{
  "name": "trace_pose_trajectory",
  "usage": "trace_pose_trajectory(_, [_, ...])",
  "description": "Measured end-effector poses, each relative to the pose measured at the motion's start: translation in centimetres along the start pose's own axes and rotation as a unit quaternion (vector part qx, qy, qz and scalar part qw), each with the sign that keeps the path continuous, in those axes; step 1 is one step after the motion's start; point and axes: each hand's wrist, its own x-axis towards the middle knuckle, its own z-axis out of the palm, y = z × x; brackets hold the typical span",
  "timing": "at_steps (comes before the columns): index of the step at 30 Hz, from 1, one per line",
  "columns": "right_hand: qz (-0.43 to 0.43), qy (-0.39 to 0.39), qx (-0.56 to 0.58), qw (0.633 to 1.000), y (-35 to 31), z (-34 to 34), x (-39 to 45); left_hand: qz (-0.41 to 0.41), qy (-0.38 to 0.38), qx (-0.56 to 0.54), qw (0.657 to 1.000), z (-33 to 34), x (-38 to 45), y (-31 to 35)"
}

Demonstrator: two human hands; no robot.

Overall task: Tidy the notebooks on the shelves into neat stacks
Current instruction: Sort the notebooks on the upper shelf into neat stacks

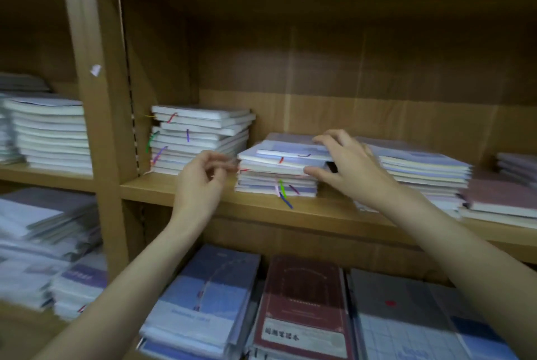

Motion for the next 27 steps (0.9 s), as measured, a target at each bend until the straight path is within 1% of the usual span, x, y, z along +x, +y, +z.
trace_pose_trajectory(1, [0.012,-0.024,-0.008,1.0,-0.6,0.3,0.8,0.005,-0.01,0.025,1.0,-0.6,0.5,-0.4])
trace_pose_trajectory(2, [0.025,-0.051,-0.006,0.998,-1.0,0.6,1.5,-0.007,-0.04,0.038,0.998,-0.9,0.9,-0.8])
trace_pose_trajectory(4, [0.063,-0.105,0.033,0.992,-1.3,1.0,2.5,-0.057,-0.126,0.019,0.99,-0.9,1.6,-1.2])
trace_pose_trajectory(5, [0.081,-0.121,0.053,0.988,-1.1,1.1,2.8,-0.073,-0.159,0.0,0.985,-0.7,1.9,-1.3])
trace_pose_trajectory(6, [0.093,-0.12,0.061,0.986,-0.9,1.0,2.9,-0.079,-0.181,-0.012,0.98,-0.5,2.2,-1.5])
trace_pose_trajectory(8, [0.101,-0.093,0.053,0.989,-0.2,0.7,3.0,-0.077,-0.215,-0.02,0.973,-0.1,2.6,-1.4])
trace_pose_trajectory(11, [0.097,-0.063,0.04,0.993,0.6,0.6,3.2,-0.073,-0.219,-0.031,0.972,0.7,3.2,-1.5])
trace_pose_trajectory(14, [0.101,-0.067,0.039,0.992,1.1,0.9,3.6,-0.075,-0.221,-0.032,0.972,1.4,3.3,-1.3])
trace_pose_trajectory(17, [0.107,-0.08,0.044,0.99,1.0,1.2,3.9,-0.069,-0.257,-0.022,0.964,1.4,3.5,-1.5])
trace_pose_trajectory(19, [0.101,-0.068,0.048,0.991,0.7,1.5,4.0,-0.061,-0.266,-0.006,0.962,1.3,3.6,-1.8])
trace_pose_trajectory(24, [0.1,-0.019,0.059,0.993,0.4,1.4,3.8,-0.038,-0.262,0.024,0.964,1.3,3.5,-2.6])
trace_pose_trajectory(27, [0.101,-0.024,0.051,0.993,0.4,1.3,3.9,-0.043,-0.262,0.009,0.964,1.2,3.6,-2.8])
